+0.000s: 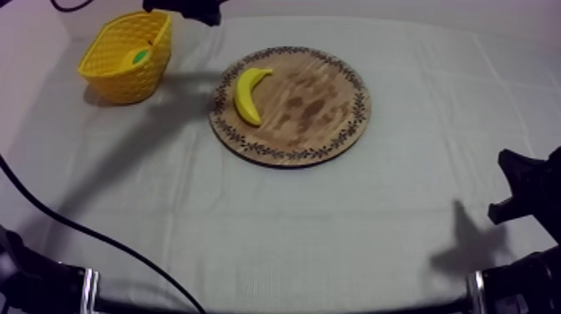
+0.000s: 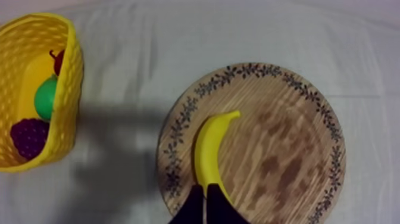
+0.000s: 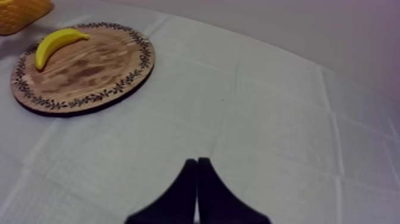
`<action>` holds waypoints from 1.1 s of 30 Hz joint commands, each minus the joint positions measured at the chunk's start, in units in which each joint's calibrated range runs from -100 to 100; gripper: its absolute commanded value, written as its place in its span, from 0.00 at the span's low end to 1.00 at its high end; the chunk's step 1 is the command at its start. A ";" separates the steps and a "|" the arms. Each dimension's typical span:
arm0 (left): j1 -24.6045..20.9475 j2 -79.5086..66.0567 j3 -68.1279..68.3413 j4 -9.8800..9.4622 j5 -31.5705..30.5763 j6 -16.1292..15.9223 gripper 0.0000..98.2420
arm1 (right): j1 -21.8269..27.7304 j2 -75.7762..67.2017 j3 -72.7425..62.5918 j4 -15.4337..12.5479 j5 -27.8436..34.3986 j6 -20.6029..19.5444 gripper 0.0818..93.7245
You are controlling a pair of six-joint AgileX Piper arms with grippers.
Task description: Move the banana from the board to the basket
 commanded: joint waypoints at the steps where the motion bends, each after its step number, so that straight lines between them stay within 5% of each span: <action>1: 0.09 0.39 -0.21 0.39 0.21 -0.05 0.00 | 0.00 0.00 -0.03 0.00 0.05 0.00 0.00; 6: 0.36 1.23 -0.89 0.95 0.69 -0.91 0.03 | 0.00 0.00 -0.03 0.00 0.05 0.00 0.00; 11: 0.64 1.87 -2.27 2.00 4.23 -0.37 0.51 | 0.00 0.00 -0.03 0.00 0.05 0.00 0.00; 15: 0.59 2.08 -2.11 3.11 4.90 -1.75 0.70 | 0.00 0.00 -0.03 0.00 0.05 0.00 0.00; 21: 0.48 2.57 -2.91 3.74 4.64 -2.61 0.77 | 0.00 0.00 -0.03 0.00 0.05 0.01 0.00; 33: 0.16 5.19 -1.57 4.98 4.44 -3.26 0.77 | 0.00 0.00 -0.03 0.00 0.05 0.00 0.00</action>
